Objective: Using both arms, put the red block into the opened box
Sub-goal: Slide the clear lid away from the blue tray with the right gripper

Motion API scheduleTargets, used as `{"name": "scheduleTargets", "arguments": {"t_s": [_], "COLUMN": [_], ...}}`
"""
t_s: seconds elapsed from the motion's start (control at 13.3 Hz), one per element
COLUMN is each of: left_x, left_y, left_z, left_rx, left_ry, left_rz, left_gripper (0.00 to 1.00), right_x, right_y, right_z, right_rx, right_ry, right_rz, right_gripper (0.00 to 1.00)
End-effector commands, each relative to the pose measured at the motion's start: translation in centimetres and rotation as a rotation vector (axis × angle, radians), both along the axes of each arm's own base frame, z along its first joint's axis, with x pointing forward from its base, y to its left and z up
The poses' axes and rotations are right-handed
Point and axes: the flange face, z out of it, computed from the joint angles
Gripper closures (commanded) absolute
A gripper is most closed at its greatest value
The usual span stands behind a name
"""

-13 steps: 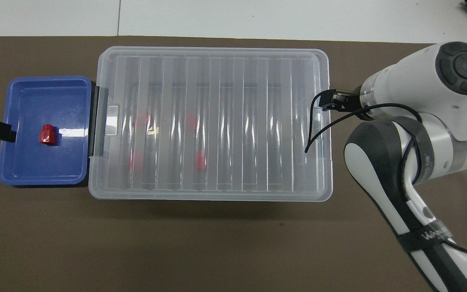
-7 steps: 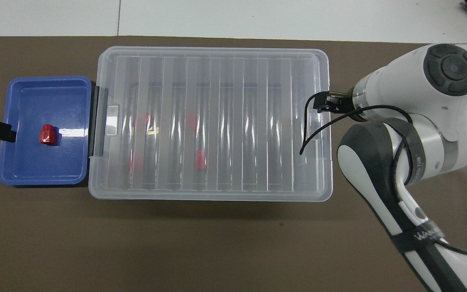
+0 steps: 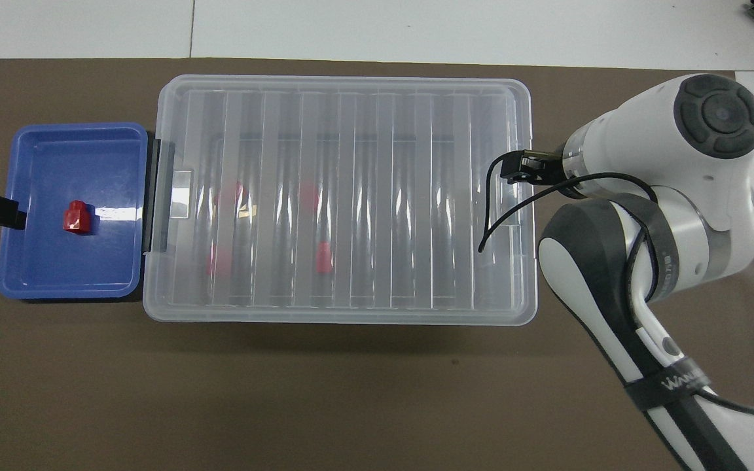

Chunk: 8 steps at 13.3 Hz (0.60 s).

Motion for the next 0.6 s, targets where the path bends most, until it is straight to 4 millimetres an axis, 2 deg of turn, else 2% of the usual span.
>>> {"name": "scheduleTargets", "arguments": {"t_s": [0.0, 0.53], "left_x": [-0.8, -0.8], "left_y": [0.2, 0.2], "left_z": [0.1, 0.2], "left_rx": [0.011, 0.011], "left_ry": [-0.001, -0.003], "left_rz": [-0.006, -0.006], "left_gripper": [0.00, 0.00], "right_x": [-0.4, -0.9], "right_y": [0.6, 0.8], "right_z": [-0.8, -2.2], "right_rx": [0.010, 0.001], "right_ry": [-0.016, 0.005], "right_rz": [-0.018, 0.005], "right_gripper": [0.00, 0.00]}}
